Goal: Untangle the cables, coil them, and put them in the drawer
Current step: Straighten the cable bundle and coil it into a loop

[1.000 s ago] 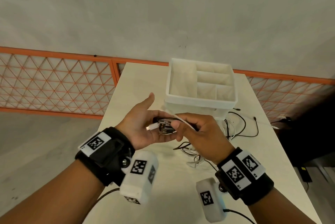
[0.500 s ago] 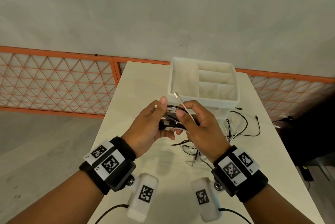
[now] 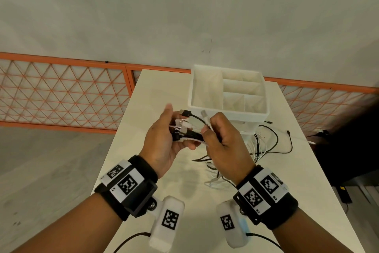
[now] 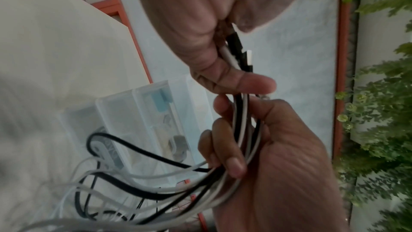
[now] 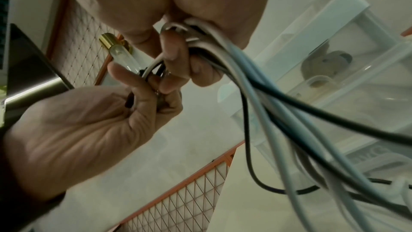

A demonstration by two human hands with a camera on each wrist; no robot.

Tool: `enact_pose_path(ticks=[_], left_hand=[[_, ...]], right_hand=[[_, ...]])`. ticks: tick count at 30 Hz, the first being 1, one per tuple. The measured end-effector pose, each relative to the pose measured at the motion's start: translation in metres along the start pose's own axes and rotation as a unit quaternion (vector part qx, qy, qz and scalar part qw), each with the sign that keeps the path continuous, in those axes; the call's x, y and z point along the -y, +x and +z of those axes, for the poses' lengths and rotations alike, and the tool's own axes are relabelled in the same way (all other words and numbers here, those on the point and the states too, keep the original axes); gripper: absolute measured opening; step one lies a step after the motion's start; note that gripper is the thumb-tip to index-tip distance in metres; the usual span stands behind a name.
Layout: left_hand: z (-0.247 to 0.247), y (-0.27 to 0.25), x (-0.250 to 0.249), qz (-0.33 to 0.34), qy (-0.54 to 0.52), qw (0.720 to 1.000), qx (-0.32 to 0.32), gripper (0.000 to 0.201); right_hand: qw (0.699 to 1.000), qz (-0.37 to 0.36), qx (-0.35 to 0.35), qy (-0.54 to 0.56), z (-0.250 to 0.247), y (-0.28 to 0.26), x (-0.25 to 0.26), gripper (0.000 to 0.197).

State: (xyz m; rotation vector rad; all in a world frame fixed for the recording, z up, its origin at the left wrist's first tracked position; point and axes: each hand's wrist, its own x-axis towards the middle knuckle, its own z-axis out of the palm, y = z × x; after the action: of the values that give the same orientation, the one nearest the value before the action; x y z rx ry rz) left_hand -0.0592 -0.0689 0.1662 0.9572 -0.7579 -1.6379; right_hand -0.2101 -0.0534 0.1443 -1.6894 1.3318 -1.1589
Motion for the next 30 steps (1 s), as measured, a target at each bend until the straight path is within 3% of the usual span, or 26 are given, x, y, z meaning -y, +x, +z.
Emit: enact_pose_path(ticks=[2, 5, 12, 16, 19, 22, 26, 30], left_hand=[[0.003, 0.0, 0.001, 0.022, 0.049, 0.999, 0.002, 0.048], [0.002, 0.006, 0.006, 0.071, 0.109, 0.991, -0.036, 0.026], [0.0, 0.01, 0.014, 0.061, 0.166, 0.983, -0.04, 0.017], [0.006, 0.007, 0.01, 0.011, 0.113, 0.993, -0.027, 0.027], [0.006, 0.003, 0.004, -0.035, 0.038, 0.999, 0.011, 0.048], [0.004, 0.003, 0.007, 0.003, 0.164, 0.986, 0.024, 0.049], [-0.002, 0.01, 0.015, 0.046, 0.19, 0.98, -0.03, 0.033], [-0.007, 0.019, 0.016, -0.055, 0.095, 0.987, -0.115, 0.023]], right_hand=[[0.999, -0.02, 0.01, -0.023, 0.0, -0.002, 0.002, 0.019], [0.999, -0.02, 0.024, -0.008, 0.003, -0.004, 0.004, 0.012], [0.998, -0.023, 0.006, -0.054, 0.011, 0.003, 0.005, 0.04], [0.992, -0.031, 0.033, -0.116, 0.018, 0.006, 0.001, 0.041], [0.982, -0.037, 0.059, -0.173, 0.018, 0.008, -0.005, 0.045], [0.97, -0.049, 0.103, -0.214, 0.02, 0.007, -0.005, 0.053], [0.993, 0.012, 0.1, -0.056, 0.013, 0.002, 0.0, 0.051], [0.996, 0.038, 0.061, 0.061, 0.002, -0.002, -0.005, 0.046]])
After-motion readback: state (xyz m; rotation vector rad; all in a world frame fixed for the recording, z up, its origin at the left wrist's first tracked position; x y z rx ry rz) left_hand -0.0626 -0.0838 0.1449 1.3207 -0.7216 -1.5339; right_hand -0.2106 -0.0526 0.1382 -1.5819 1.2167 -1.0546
